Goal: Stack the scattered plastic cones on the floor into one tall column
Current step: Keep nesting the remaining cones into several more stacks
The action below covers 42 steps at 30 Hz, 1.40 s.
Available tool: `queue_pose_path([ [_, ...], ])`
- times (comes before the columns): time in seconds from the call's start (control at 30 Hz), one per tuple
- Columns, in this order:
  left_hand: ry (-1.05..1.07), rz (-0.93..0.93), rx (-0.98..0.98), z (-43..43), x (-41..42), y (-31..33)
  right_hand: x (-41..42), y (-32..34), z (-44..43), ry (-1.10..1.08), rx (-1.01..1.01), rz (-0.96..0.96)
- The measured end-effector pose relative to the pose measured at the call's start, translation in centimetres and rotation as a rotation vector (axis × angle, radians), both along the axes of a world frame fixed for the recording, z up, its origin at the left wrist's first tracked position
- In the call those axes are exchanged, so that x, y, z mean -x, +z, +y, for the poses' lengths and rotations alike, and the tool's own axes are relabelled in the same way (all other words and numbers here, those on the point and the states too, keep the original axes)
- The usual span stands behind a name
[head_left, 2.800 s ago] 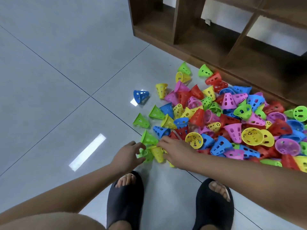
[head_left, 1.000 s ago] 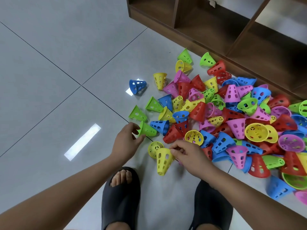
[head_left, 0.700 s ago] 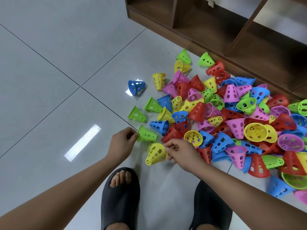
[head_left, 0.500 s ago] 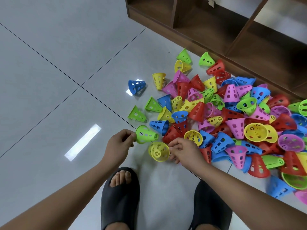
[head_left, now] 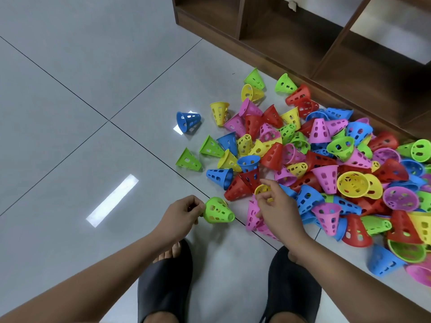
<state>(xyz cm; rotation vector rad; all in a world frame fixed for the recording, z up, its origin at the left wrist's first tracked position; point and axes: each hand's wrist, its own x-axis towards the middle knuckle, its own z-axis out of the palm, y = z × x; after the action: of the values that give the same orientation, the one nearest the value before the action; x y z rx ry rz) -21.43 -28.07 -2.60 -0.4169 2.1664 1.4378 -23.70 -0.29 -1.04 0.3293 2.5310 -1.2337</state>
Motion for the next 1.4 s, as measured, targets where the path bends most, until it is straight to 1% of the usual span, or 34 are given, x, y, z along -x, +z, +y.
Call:
queue_pose_path([
  [0.1, -0.041, -0.002, 0.071, -0.1, 0.3, -0.8, 0.6, 0.1, 0.4, 0.022, -0.095, 0.000],
  [0.2, -0.038, 0.017, 0.119, -0.8, 1.1, -1.4, 1.1, 0.2, 0.9, 0.051, -0.171, 0.014],
  [0.37, 0.021, 0.056, 0.151, -2.3, 2.9, -1.5, 1.5, 0.3, 1.8, 0.101, -0.209, 0.013],
  [0.57, 0.104, 0.272, 0.291, -3.6, 6.1, -0.5, 1.4, 1.7, 1.9, 0.008, -0.162, 0.081],
  [0.63, 0.110, 0.327, 0.301, -3.8, 7.2, -0.3, 1.1, 2.6, 1.5, -0.035, -0.105, 0.124],
  [0.7, 0.090, 0.337, 0.303, -4.0, 8.0, -0.3, 0.9, 3.3, 1.1, -0.057, -0.006, 0.143],
  [0.8, 0.015, 0.325, 0.309, -4.0, 8.2, -0.7, 0.4, 3.7, 0.4, -0.040, 0.148, 0.101],
  [0.87, -0.009, 0.308, 0.326, -3.9, 7.8, -0.5, 0.0, 3.8, -0.1, -0.041, 0.289, 0.034],
  [1.0, 0.028, 0.263, 0.342, -3.6, 6.4, -0.3, -1.3, 2.7, -0.5, -0.079, 0.592, -0.149],
  [1.1, -0.020, 0.247, 0.306, -3.8, 5.8, -0.7, -2.3, 1.7, -0.3, -0.094, 0.744, -0.287],
  [1.17, -0.072, 0.243, 0.284, -4.0, 5.9, -1.0, -2.8, 1.3, -0.4, -0.073, 0.779, -0.348],
  [1.27, -0.121, 0.218, 0.271, -3.9, 6.1, -0.8, -3.1, 0.7, -0.3, -0.047, 0.772, -0.374],
  [1.4, -0.038, 0.178, 0.212, -3.4, 5.6, -0.2, -3.6, 0.1, -1.1, 0.086, 0.688, -0.393],
])
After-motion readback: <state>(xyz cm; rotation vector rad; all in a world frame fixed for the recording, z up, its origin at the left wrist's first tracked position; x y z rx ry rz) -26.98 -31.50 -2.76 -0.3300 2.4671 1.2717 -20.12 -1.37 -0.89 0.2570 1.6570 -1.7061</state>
